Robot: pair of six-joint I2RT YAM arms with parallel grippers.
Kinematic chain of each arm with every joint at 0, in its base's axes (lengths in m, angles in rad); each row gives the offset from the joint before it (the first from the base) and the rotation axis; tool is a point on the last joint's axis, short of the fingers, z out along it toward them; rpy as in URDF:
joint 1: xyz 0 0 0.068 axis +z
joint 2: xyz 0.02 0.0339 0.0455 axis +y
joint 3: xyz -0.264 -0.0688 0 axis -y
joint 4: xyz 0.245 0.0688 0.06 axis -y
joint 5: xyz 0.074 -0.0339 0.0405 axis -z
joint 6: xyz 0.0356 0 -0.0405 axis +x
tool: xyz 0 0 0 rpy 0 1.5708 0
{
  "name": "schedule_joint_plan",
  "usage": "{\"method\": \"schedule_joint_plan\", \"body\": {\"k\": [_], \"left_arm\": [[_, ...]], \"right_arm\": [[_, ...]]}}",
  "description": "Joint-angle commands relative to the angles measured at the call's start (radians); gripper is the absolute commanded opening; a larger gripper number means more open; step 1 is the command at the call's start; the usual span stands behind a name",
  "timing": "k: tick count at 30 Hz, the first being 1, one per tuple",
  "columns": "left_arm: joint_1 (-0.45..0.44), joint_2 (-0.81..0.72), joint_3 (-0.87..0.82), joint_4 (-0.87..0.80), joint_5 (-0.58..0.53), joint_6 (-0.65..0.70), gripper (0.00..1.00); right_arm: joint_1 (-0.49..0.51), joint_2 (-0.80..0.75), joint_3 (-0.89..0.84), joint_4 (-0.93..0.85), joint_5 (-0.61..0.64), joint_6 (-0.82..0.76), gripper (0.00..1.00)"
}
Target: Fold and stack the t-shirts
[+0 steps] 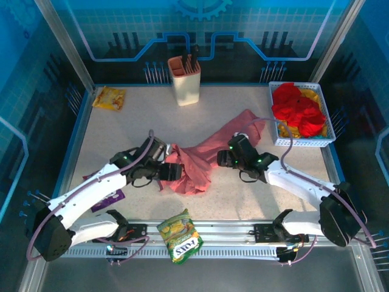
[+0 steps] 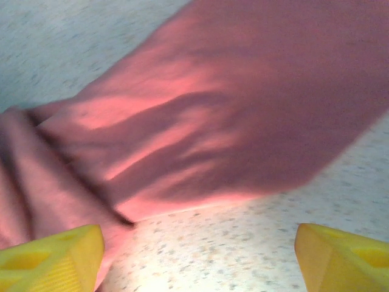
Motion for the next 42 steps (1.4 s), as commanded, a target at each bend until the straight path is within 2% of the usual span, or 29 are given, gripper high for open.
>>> {"method": "schedule_joint_plan", "body": {"k": [1,6,8,11,17,22,27,32,36,38,42], "left_arm": [[-0.064,0.017,-0.033,0.064,-0.018,-0.104,0.71],[-0.159,0.085,-0.026,0.136,-0.036,-0.172,0.70],[-0.181,0.115,-0.026,0.177,-0.027,-0.217,0.70],[-0.208,0.151,-0.037,0.265,-0.011,-0.280,0.70],[-0.258,0.269,-0.007,0.332,-0.026,-0.304,0.70],[-0.266,0.349,-0.021,0.427,-0.032,-0.333,0.70],[-0.267,0.390,-0.018,0.468,-0.138,-0.310,0.65],[-0.263,0.443,0.021,0.499,-0.184,-0.294,0.56],[-0.263,0.473,0.031,0.534,-0.185,-0.293,0.49],[-0.259,0.479,0.041,0.535,-0.190,-0.283,0.40],[-0.243,0.468,0.070,0.504,-0.202,-0.241,0.19]], "right_arm": [[-0.097,-0.001,-0.014,-0.014,-0.052,0.057,0.83],[-0.246,0.093,-0.010,0.021,-0.121,0.036,0.80],[-0.304,0.153,0.015,0.009,-0.141,0.041,0.75],[-0.368,0.236,0.055,0.004,-0.182,0.037,0.74],[-0.393,0.328,0.085,0.062,-0.182,0.045,0.72],[-0.384,0.424,0.161,0.110,-0.251,0.044,0.70],[-0.364,0.493,0.196,0.124,-0.263,0.052,0.63],[-0.362,0.502,0.181,0.168,-0.284,0.060,0.43],[-0.363,0.456,0.160,0.192,-0.281,0.048,0.14],[-0.362,0.424,0.156,0.190,-0.273,0.034,0.00],[-0.362,0.360,0.136,0.193,-0.247,0.027,0.00]]}}
